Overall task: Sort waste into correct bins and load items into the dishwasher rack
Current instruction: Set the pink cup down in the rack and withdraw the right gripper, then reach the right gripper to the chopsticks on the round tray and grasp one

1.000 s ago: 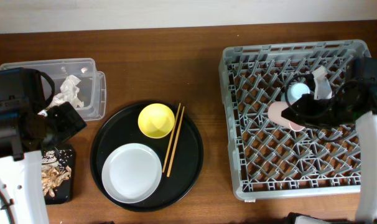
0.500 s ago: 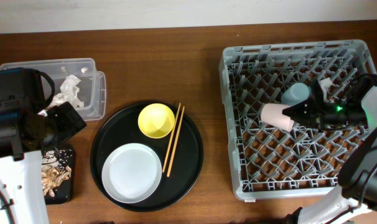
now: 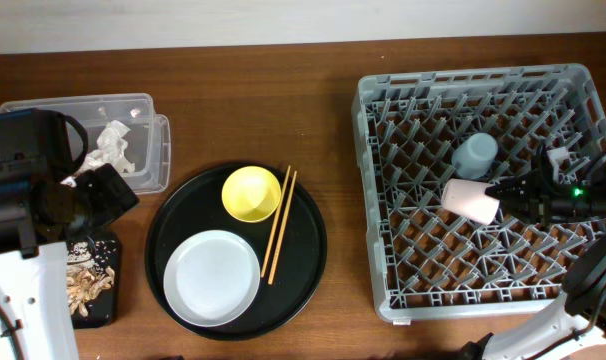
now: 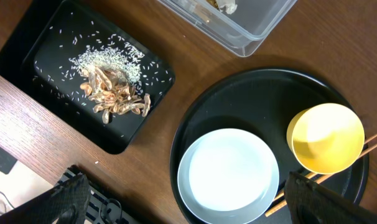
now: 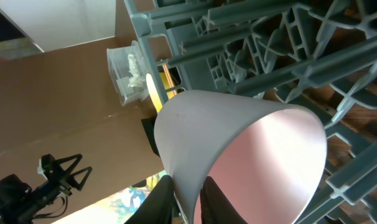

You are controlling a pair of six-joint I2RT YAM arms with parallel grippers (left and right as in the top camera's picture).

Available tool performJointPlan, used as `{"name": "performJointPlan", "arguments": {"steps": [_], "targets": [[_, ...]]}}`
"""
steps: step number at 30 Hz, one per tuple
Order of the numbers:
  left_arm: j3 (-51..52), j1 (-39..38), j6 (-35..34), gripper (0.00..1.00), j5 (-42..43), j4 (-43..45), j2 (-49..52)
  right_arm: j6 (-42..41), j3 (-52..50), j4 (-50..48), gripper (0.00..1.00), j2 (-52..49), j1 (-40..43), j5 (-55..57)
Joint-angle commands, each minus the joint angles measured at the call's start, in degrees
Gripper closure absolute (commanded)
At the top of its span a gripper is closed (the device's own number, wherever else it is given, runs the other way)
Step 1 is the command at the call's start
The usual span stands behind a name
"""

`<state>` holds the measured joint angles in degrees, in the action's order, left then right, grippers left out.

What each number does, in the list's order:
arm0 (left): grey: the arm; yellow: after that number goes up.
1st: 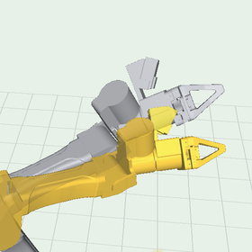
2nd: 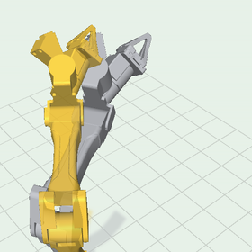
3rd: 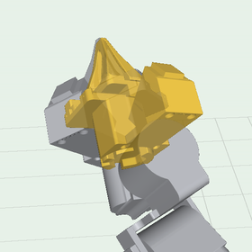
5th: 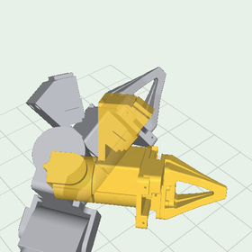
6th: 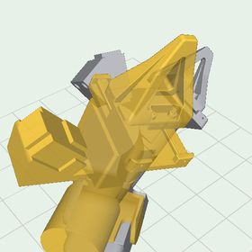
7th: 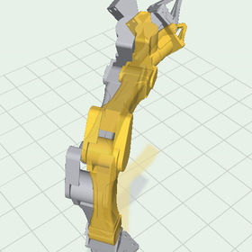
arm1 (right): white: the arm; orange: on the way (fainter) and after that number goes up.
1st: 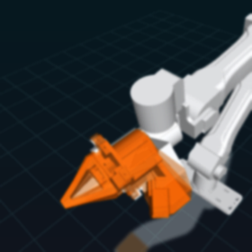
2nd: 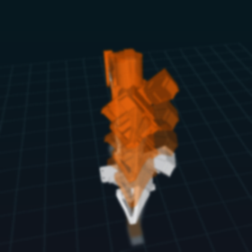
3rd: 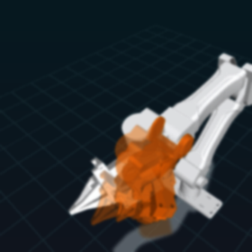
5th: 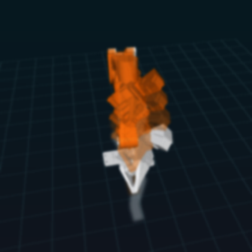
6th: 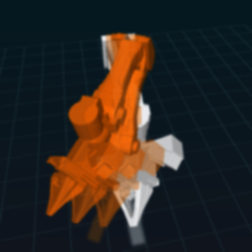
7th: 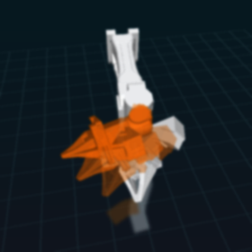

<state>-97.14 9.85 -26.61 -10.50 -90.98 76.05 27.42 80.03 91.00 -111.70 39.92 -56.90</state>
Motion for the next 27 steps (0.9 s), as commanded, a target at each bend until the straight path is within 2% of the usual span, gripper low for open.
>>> {"name": "performJointPlan", "arguments": {"steps": [1, 5, 17, 22, 27], "targets": [[-0.61, 0.35, -0.52, 0.01, 0.20, 0.00, -0.70, 0.66, -0.33, -0.15, 0.83, -0.63, -0.87, 4.02], [-0.61, 0.35, -0.52, 0.01, 0.20, 0.00, -0.70, -0.17, -0.31, -0.22, 0.83, -0.63, -0.46, 4.55], [-0.61, 0.35, -0.52, 0.01, 0.20, 0.00, -0.70, -13.05, 2.34, -0.55, 0.82, 4.48, 10.34, 14.56], [-0.61, 0.35, -0.52, 0.01, 0.20, 0.00, -0.70, -18.14, 5.35, -0.52, 0.79, 11.63, 12.28, 18.88], [-0.61, 0.35, -0.52, 0.01, 0.20, 0.00, -0.70, -18.97, 5.90, -0.37, 0.79, 21.77, 10.60, 19.04]]}}
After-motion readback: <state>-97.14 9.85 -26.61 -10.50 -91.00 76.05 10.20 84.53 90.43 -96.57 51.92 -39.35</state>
